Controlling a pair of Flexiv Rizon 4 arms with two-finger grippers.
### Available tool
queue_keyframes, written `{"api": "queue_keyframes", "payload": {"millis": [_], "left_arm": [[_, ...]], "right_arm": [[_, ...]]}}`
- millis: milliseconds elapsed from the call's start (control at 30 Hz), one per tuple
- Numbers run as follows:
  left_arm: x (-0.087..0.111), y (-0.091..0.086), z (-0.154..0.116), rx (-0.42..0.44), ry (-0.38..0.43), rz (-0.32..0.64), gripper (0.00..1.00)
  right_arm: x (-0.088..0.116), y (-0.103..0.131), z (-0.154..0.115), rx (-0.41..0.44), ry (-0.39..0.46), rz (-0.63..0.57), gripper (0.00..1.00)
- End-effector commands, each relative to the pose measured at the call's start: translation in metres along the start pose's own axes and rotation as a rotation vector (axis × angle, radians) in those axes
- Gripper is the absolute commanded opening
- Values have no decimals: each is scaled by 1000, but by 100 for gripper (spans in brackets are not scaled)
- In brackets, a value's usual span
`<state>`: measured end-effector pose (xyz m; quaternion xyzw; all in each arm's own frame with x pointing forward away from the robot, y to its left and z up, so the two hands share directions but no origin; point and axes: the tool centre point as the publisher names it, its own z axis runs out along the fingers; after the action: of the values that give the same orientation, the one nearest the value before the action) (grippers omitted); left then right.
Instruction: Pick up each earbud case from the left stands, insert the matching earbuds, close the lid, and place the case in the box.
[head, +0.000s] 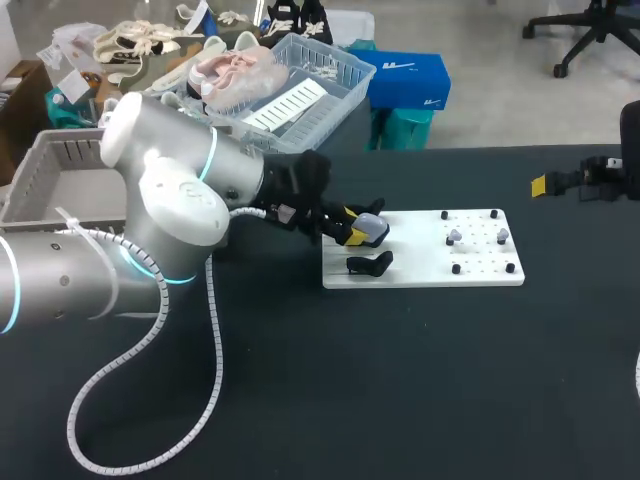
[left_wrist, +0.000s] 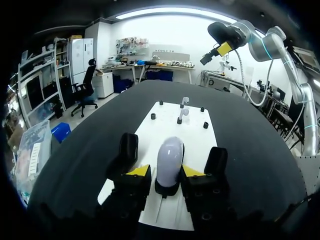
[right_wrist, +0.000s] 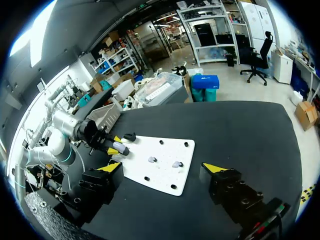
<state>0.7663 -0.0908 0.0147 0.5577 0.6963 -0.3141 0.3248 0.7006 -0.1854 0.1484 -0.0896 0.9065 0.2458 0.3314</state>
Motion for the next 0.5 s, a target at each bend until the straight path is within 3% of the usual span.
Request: {"api": "queue_keyframes", "payload": {"millis": [33, 267, 433, 500], "left_arm": [[0, 1, 1, -5, 3, -2, 30], [0, 1, -1, -6, 3, -9, 26], [0, -1, -4, -2, 1, -7, 15], [0, -3, -4, -2, -1, -8, 1]], "right_arm": [[0, 0, 0, 0, 0, 0, 100], [0, 0, 0, 0, 0, 0, 100], [0, 0, 0, 0, 0, 0, 100], [0, 0, 0, 0, 0, 0, 100]]}}
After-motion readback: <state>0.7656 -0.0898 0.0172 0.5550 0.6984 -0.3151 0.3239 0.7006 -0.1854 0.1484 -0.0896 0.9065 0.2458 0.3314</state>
